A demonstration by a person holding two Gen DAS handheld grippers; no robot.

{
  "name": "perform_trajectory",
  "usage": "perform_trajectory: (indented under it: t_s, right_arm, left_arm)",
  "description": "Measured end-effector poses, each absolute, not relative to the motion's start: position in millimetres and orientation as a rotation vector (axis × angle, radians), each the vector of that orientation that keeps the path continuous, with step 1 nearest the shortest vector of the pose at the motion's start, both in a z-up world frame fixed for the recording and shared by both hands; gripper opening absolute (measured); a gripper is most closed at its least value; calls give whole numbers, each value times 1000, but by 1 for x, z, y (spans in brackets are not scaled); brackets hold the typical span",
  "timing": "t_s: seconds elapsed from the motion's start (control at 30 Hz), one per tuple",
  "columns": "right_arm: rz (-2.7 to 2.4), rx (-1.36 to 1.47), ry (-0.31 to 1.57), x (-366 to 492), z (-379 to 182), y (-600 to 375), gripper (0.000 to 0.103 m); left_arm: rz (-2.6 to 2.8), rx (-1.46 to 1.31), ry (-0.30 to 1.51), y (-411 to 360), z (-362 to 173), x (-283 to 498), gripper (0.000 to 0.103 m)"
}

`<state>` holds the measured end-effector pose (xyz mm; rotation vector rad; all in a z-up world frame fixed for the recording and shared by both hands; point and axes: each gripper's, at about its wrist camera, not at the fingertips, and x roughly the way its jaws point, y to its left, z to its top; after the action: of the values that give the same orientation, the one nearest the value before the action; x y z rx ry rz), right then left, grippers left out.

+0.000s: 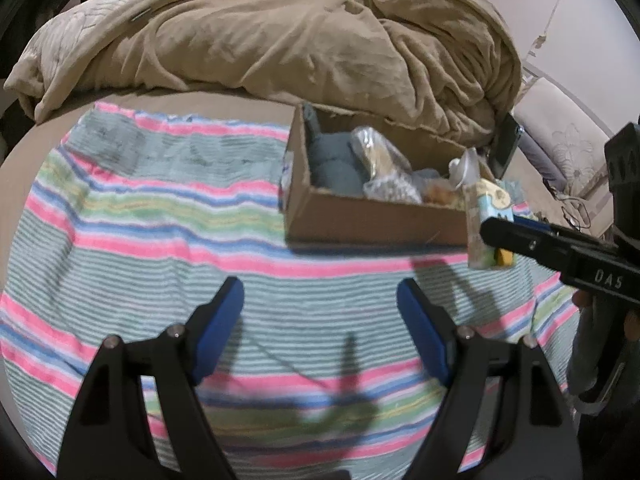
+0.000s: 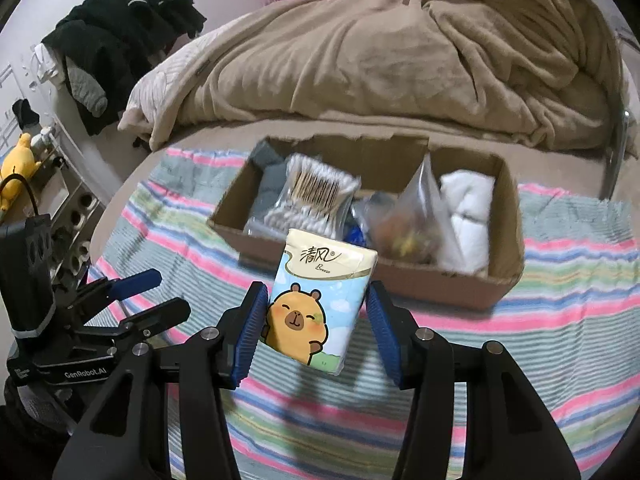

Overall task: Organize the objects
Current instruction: 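Carry the capybara tissue pack over the box with the right tool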

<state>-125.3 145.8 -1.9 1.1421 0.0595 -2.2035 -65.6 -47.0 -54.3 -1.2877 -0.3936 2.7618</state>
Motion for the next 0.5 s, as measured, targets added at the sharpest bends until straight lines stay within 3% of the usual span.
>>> perform_trajectory:
  t_s: [0.5]
  right_arm:
    - [-2223, 1052, 100, -161, 27, 135, 54]
  left_arm:
    - [2807, -1194, -350, -46, -28, -103, 80]
